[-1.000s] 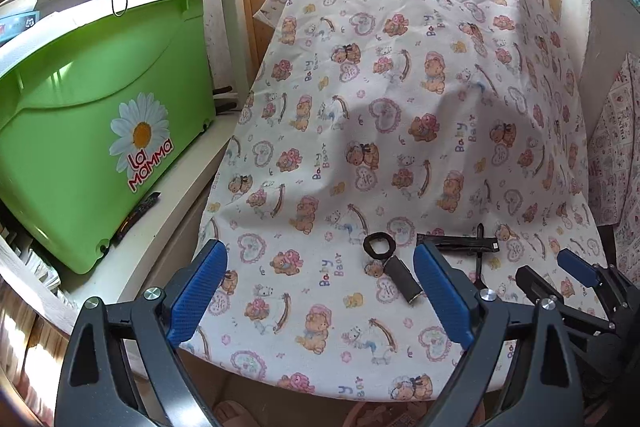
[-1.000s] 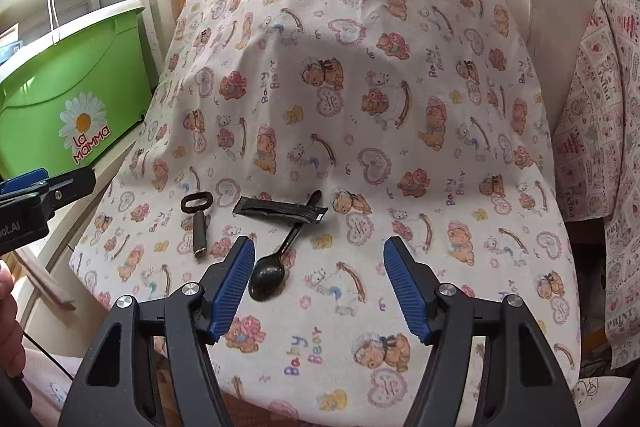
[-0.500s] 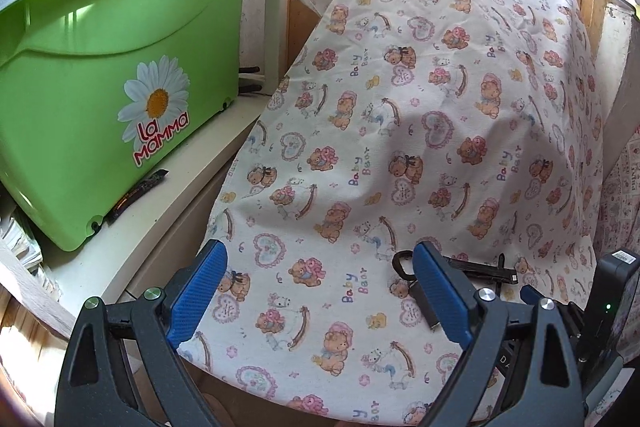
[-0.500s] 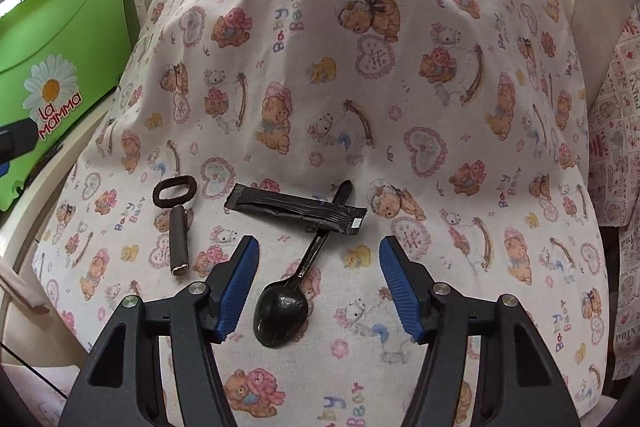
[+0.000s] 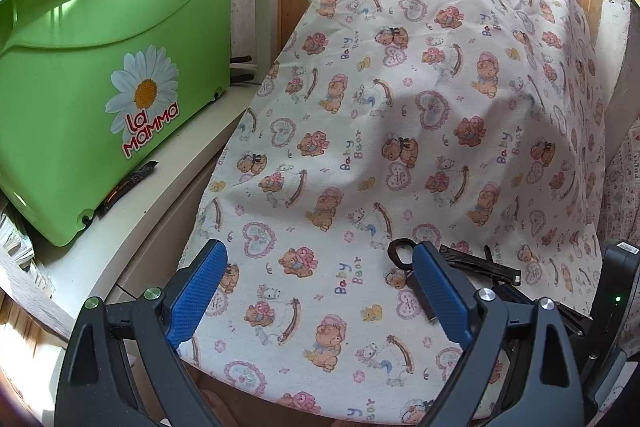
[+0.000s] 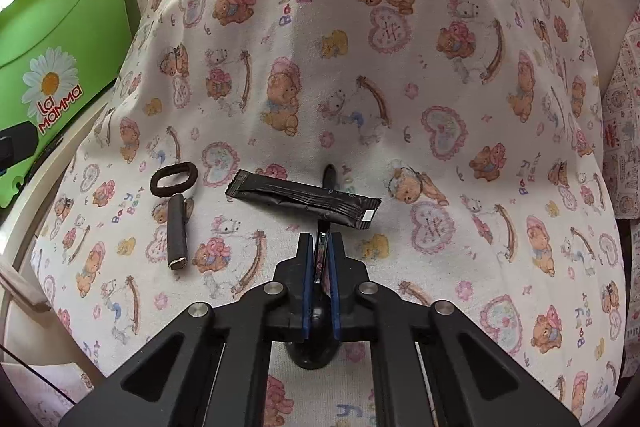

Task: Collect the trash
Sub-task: 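Grasp the black spoon by its handle with the right tool, then grasp the black cylinder with the left tool while the right tool holds the spoon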

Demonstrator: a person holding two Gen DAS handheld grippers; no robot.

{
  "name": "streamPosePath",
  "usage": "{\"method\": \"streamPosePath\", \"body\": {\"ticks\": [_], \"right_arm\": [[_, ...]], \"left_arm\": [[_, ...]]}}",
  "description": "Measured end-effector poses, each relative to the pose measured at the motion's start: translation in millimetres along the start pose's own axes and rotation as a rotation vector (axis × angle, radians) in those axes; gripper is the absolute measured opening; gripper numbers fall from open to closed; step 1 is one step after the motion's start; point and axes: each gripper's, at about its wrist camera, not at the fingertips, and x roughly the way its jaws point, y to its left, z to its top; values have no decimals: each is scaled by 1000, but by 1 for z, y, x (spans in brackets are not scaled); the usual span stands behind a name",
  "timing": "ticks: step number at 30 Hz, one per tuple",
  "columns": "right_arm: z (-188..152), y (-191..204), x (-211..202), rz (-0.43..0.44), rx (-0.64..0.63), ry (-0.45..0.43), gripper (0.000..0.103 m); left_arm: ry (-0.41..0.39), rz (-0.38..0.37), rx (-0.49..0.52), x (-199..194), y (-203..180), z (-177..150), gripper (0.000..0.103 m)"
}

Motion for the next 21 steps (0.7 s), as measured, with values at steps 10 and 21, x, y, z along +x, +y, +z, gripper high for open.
{"method": "streamPosePath", "body": {"ticks": [10, 21], "right_arm": [[1, -14, -31, 45, -24, -9, 7], [2, -38, -44, 15, -11, -10, 7]], "left_arm": [[58, -8, 44, 13, -13, -8, 91], [238, -178, 141, 41, -52, -36, 66]]}}
